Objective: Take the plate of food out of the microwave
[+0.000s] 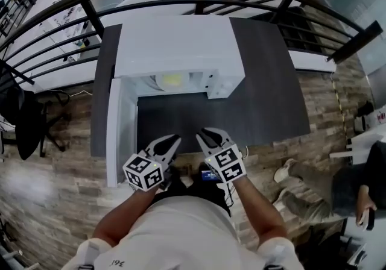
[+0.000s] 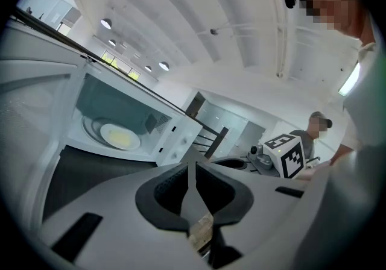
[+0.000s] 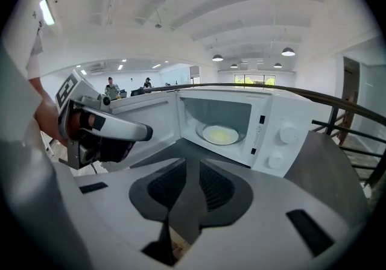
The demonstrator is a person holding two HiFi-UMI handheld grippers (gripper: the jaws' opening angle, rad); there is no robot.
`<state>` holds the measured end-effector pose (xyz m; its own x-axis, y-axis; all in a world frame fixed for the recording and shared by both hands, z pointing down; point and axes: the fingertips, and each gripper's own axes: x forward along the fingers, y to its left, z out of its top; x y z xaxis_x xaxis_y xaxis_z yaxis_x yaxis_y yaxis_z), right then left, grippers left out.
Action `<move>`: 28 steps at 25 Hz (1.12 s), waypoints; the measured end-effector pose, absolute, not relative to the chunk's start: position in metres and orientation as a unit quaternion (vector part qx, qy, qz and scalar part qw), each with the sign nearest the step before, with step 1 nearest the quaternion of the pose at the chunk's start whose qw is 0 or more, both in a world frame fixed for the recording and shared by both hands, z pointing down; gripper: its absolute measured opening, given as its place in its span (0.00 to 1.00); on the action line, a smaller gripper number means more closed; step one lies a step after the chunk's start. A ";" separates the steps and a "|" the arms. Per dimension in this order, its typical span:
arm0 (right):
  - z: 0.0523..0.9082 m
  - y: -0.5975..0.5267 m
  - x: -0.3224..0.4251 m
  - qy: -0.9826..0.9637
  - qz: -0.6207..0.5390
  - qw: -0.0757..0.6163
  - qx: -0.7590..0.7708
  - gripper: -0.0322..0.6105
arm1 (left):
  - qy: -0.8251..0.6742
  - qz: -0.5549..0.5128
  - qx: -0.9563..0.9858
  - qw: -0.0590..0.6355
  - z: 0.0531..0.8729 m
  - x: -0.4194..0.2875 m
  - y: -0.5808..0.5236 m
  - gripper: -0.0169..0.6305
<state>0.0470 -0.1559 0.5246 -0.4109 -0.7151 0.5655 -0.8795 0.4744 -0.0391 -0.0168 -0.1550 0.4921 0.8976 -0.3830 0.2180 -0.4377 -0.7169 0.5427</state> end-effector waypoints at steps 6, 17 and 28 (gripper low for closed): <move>0.543 -0.185 0.066 -0.830 0.127 0.298 0.455 0.13 | -0.268 0.041 0.909 0.318 0.501 -0.011 -0.183 0.09; 0.595 -0.262 0.101 -0.805 -0.086 0.445 0.383 0.13 | -0.334 0.030 0.882 0.331 0.520 0.013 -0.229 0.09; 0.620 -0.317 0.072 -0.788 -0.205 0.476 0.332 0.13 | -0.361 0.027 0.863 0.354 0.557 0.016 -0.274 0.09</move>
